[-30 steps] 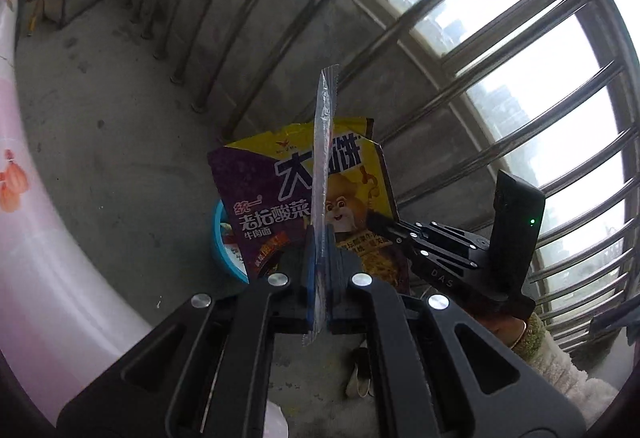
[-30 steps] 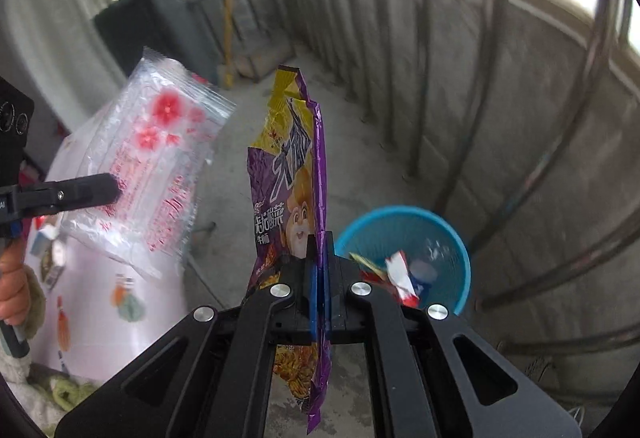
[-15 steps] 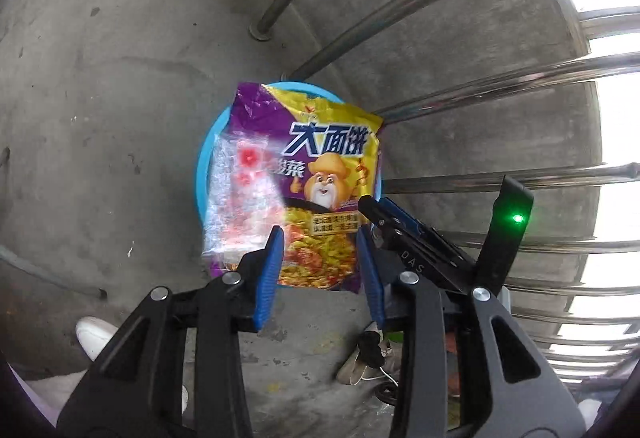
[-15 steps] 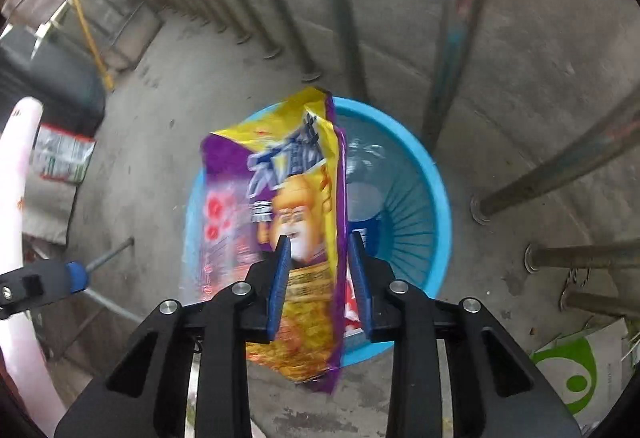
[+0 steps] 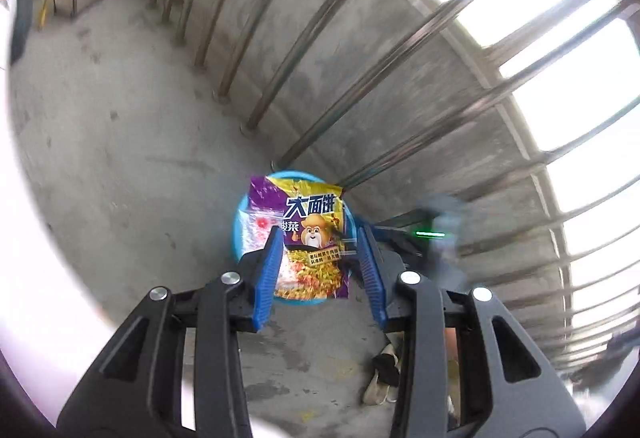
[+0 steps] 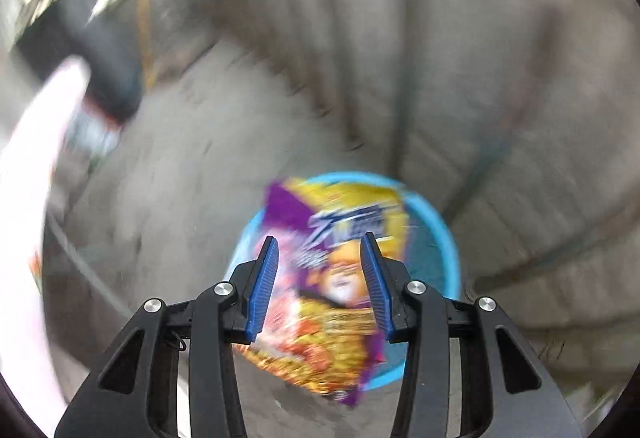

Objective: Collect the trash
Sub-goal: 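Open both tools to drop the bags into the blue wastebasket, then move both tools back over the red wrapper and white glove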

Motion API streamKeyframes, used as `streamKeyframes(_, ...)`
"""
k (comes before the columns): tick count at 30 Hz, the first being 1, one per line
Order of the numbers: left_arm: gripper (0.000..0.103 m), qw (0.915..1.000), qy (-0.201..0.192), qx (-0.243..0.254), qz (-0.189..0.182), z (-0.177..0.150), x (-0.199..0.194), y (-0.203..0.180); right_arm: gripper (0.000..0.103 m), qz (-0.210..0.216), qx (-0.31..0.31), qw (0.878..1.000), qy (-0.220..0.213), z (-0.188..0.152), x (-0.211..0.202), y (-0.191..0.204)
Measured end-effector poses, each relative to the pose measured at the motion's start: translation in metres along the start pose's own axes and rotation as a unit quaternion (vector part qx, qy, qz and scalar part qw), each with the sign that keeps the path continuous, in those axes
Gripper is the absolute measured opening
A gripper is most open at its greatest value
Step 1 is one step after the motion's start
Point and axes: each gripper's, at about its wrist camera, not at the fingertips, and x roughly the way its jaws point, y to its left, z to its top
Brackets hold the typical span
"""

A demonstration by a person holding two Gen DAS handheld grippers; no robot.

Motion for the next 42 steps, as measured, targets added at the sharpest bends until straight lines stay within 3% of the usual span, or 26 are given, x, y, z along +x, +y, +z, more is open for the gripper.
streamKeyframes(4, 0.038, 0.9989, -0.029, -0.03, -0.023, -0.039, -0.093, 0.023, 0.029, -0.026, -0.05, 0.993, 0.099, -0.011, 0.081, 0.025)
streamKeyframes(6, 0.038, 0.9971, -0.056, -0.051, -0.004, -0.066, -0.131, 0.042, 0.021, -0.048, -0.039, 0.986, 0.153, -0.02, 0.124, 0.017)
streamKeyframes(8, 0.038, 0.9938, -0.079, -0.075, 0.021, -0.095, -0.163, 0.062, 0.019, -0.068, -0.019, 0.979, 0.19, -0.027, 0.153, 0.005)
streamKeyframes(12, 0.039, 0.9777, -0.118, -0.131, 0.114, -0.16, -0.217, 0.105, 0.017, -0.096, -0.006, 0.966, 0.239, -0.039, 0.191, -0.007)
streamKeyframes(18, 0.039, 0.9516, -0.147, -0.219, 0.158, -0.217, -0.254, 0.145, 0.015, -0.138, -0.045, 0.955, 0.259, -0.044, 0.212, 0.007)
streamKeyframes(21, 0.042, 0.9492, -0.158, -0.224, 0.154, -0.223, -0.262, 0.149, 0.022, -0.132, -0.055, 0.959, 0.244, -0.036, 0.194, 0.018)
streamKeyframes(25, 0.049, 0.9479, -0.179, -0.213, 0.155, -0.228, -0.273, 0.147, 0.051, -0.117, -0.073, 0.971, 0.196, -0.018, 0.144, 0.026)
streamKeyframes(30, 0.053, 0.9456, -0.196, -0.218, 0.141, -0.242, -0.284, 0.15, 0.057, -0.062, -0.057, 0.985, 0.15, 0.004, 0.081, 0.029)
streamKeyframes(35, 0.055, 0.9401, -0.22, -0.217, 0.143, -0.256, -0.294, 0.151, 0.06, -0.036, -0.042, 0.995, 0.087, 0.023, 0.011, 0.032)
streamKeyframes(42, 0.056, 0.9239, -0.269, -0.219, 0.162, -0.278, -0.329, 0.155, 0.06, 0.062, -0.041, 0.997, -0.013, 0.068, -0.095, 0.104)
